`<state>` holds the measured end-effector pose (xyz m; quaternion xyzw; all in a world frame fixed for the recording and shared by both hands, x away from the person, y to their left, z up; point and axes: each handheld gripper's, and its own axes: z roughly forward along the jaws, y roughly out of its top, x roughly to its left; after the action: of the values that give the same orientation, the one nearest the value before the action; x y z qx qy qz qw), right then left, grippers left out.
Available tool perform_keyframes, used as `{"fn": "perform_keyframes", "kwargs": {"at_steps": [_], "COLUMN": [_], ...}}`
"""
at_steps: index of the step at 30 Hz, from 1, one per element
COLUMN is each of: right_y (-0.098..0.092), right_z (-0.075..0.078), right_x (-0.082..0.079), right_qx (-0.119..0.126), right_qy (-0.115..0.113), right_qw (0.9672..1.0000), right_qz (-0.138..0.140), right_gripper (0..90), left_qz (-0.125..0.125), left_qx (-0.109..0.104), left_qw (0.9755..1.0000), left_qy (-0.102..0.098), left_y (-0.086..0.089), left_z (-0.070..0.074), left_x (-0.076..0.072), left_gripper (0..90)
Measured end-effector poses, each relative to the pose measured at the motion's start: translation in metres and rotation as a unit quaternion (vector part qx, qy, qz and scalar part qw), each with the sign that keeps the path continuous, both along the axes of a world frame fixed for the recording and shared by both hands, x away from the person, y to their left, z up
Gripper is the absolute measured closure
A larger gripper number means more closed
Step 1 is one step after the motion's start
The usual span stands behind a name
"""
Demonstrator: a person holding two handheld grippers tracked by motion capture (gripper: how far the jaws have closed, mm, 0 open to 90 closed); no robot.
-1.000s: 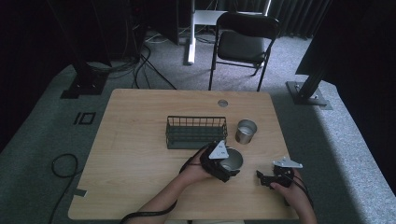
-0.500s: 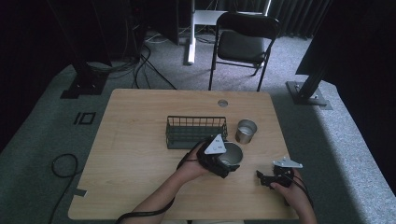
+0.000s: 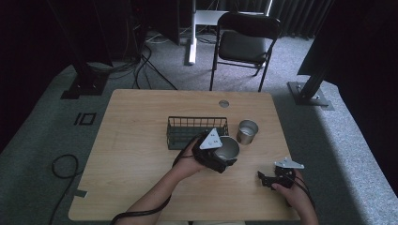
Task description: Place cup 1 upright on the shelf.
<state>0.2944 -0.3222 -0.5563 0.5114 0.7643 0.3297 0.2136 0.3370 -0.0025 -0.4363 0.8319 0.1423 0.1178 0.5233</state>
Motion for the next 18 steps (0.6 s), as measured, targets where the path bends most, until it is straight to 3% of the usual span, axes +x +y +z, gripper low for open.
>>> {"fn": "perform_keyframes", "kwargs": {"at_steps": [10,18], "right_y": [0.000,0.000], "right_z": [0.000,0.000], "right_x": [0.000,0.000], "right_qx": [0.000,0.000], "right_qy": [-0.001,-0.001], "right_qw": [1.0000,1.0000], "right_qz": [0.000,0.000], "right_gripper": [11.6,11.6], "left_qz": [0.026,0.062], "left_qx": [-0.006,-0.012], "left_qw": [0.9996,0.9980], "left_qy": [-0.004,-0.006], "left_y": [0.016,0.035], "left_z": [0.015,0.027], "left_x": [0.006,0.014], "left_gripper": [7.9,7.9]}}
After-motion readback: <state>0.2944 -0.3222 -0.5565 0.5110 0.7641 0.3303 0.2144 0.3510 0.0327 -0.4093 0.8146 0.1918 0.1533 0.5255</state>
